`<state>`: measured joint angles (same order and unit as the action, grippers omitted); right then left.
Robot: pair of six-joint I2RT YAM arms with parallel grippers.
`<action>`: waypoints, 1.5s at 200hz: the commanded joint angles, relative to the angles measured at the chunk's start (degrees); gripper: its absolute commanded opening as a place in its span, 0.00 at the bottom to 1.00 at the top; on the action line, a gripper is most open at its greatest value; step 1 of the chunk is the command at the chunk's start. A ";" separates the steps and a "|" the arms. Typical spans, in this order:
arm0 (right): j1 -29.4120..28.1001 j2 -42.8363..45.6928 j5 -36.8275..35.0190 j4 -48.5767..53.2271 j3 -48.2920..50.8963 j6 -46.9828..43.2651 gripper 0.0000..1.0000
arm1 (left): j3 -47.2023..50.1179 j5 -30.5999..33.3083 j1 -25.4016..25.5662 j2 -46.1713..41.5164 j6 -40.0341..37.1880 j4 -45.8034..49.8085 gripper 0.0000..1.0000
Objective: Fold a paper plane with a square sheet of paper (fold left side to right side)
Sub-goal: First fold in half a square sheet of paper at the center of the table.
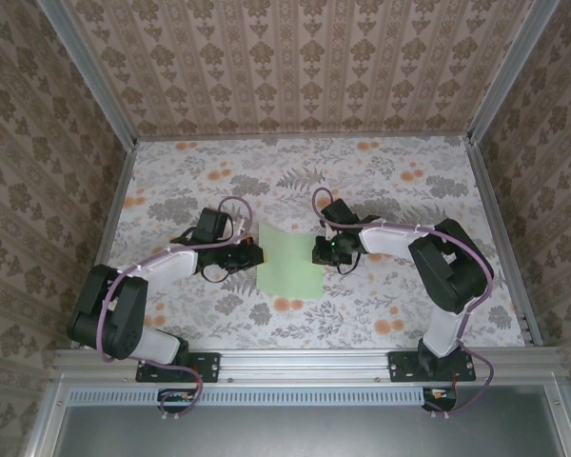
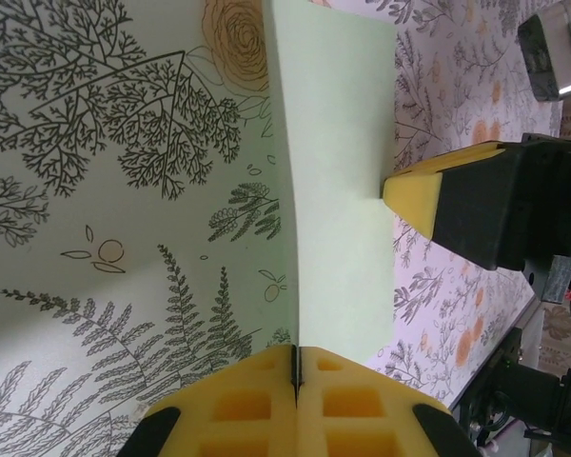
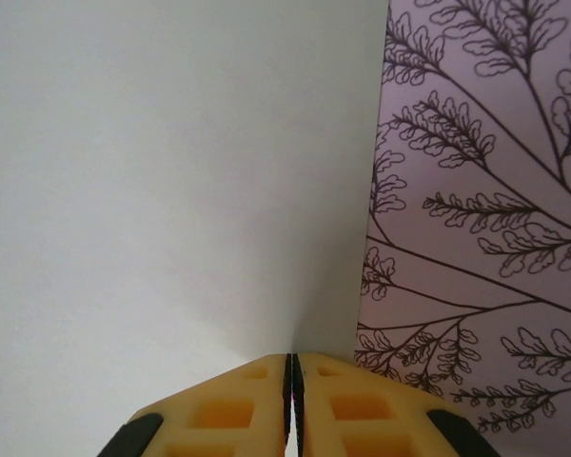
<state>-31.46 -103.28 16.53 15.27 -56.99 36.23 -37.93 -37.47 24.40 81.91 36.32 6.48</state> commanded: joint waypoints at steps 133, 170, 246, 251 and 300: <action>-0.62 -0.73 -2.30 2.61 1.44 0.29 0.13 | -5.91 -3.84 7.38 5.88 3.32 -6.97 0.58; -0.62 0.66 -2.20 1.13 2.23 0.60 0.13 | -7.30 -3.65 8.79 8.72 4.05 -8.73 0.61; 0.55 8.23 -0.12 -2.07 2.55 1.46 0.20 | -7.83 -1.94 9.81 10.40 3.43 -7.57 0.41; 0.73 8.70 0.25 -2.31 2.58 1.63 0.22 | -7.89 -1.87 9.87 10.39 3.44 -7.39 0.39; 1.14 10.86 8.66 -8.54 3.51 3.37 0.43 | -8.37 -1.02 10.22 10.48 2.76 -6.11 0.19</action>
<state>-30.50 -93.62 19.75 10.31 -54.68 38.28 -44.69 -39.13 34.13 91.90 40.32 -1.15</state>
